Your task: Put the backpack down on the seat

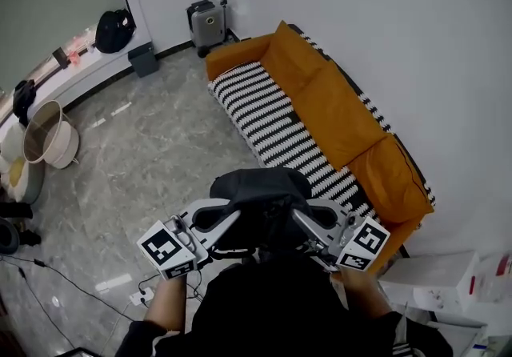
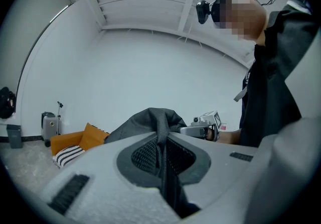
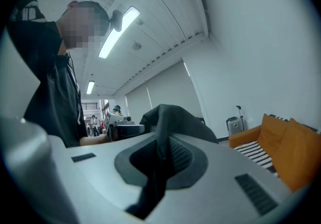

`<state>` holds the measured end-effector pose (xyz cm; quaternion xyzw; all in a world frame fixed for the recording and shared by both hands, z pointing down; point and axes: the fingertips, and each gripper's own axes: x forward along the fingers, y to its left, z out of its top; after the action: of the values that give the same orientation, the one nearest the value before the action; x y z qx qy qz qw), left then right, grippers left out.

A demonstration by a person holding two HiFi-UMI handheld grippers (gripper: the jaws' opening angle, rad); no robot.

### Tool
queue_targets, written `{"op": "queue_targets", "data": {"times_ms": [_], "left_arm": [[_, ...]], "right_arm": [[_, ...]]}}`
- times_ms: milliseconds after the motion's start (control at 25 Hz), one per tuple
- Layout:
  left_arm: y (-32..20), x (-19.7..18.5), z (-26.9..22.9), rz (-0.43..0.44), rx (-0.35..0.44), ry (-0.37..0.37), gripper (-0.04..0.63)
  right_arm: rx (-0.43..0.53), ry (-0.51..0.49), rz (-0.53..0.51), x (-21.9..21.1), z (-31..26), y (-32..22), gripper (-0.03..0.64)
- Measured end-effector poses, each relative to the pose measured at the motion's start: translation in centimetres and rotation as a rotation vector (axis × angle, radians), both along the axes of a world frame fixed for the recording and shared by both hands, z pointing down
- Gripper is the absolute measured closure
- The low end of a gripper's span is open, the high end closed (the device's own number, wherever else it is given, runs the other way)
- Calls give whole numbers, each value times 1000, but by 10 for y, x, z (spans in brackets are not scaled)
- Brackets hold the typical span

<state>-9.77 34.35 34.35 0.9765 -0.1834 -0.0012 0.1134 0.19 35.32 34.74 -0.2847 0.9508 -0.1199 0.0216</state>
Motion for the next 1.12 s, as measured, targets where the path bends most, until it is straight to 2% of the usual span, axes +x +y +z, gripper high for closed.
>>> {"op": "queue_targets", "data": {"times_ms": [160, 360, 440, 640, 840, 1120], "left_arm": [[-20, -10, -3, -26, 28, 25, 561], [-44, -23, 1, -57, 7, -17, 561], [-58, -31, -1, -72, 21, 12, 561], [-104, -46, 0, -115, 26, -29, 561], [-143, -50, -15, -145, 4, -22, 561], [-218, -73, -26, -214, 60, -30, 561]], "right_arm": [[-3, 2, -32, -9, 2, -18, 589], [2, -1, -75, -23, 5, -47, 588], [8, -4, -97, -30, 5, -62, 589], [22, -9, -142, -41, 0, -108, 589], [18, -36, -200, -48, -11, -155, 589], [36, -48, -270, -67, -28, -229, 589]]}}
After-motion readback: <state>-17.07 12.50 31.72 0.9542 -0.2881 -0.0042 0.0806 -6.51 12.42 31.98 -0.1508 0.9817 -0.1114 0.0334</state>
